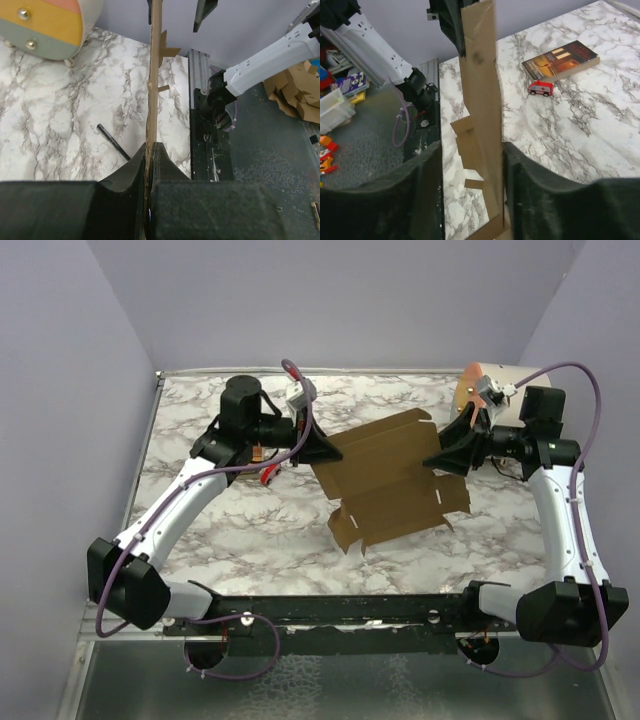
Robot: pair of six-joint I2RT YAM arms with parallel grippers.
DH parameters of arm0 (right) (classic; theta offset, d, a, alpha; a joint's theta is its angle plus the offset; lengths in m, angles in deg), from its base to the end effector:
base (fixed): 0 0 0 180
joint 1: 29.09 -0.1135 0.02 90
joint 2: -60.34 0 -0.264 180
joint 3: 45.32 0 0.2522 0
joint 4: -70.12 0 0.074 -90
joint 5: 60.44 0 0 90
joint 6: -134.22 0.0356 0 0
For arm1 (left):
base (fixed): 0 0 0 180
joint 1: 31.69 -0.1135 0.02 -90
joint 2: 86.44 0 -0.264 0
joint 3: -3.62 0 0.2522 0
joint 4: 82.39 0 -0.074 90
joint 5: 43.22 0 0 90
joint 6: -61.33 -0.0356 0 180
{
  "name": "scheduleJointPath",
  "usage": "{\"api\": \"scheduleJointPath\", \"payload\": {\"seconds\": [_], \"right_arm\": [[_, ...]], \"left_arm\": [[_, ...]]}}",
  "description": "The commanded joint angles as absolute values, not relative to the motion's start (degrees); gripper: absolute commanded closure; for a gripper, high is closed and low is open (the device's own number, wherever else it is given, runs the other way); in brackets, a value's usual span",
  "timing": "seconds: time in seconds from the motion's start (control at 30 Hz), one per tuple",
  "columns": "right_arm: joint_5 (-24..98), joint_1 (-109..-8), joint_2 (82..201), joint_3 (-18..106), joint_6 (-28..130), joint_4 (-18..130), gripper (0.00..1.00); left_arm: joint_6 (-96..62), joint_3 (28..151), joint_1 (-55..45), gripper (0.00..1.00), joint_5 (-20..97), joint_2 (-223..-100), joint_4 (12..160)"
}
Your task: Fold the paper box
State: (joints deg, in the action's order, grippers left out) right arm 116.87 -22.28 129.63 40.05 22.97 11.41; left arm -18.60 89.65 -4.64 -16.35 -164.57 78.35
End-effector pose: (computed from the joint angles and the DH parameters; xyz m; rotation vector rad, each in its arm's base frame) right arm 0.2273 0.0087 0.3790 -0.8920 1.5494 1.3512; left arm 0.2562 -0.1665 0.3888 1.0847 1.5376 -1.4172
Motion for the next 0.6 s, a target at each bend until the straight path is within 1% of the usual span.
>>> {"api": "scheduleJointPath", "payload": {"seconds": [0.0, 0.03, 0.1, 0.17, 0.33, 0.43, 0.57], "right_arm": [[117.05, -22.30, 126.35, 36.73, 27.95, 17.68, 0.38], [117.01, -21.86, 125.34, 35.88, 28.98, 19.23, 0.32], [116.12, -20.83, 123.94, 35.32, 29.66, 20.16, 0.22], [114.23, -19.92, 123.32, 35.60, 28.67, 19.39, 0.17], [109.32, -18.48, 123.30, 36.25, 24.03, 17.13, 0.08], [107.58, -18.37, 124.23, 36.58, 21.92, 16.41, 0.05], [107.62, -18.24, 126.30, 37.20, 17.00, 13.18, 0.04]], "left_arm": [[-14.95, 84.66, -7.45, 1.00, -14.78, -158.51, 85.62], [-14.22, 82.93, -7.82, 1.00, -14.48, -157.26, 86.59], [-12.85, 79.95, -8.48, 1.00, -13.74, -154.57, 88.00], [-12.18, 77.97, -9.08, 1.00, -12.76, -151.68, 87.98], [-11.19, 74.53, -11.17, 1.00, -8.88, -145.63, 86.04], [-11.32, 74.15, -11.95, 1.00, -5.83, -143.12, 83.31], [-12.30, 75.20, -12.12, 1.00, -3.07, -141.32, 78.96]]}}
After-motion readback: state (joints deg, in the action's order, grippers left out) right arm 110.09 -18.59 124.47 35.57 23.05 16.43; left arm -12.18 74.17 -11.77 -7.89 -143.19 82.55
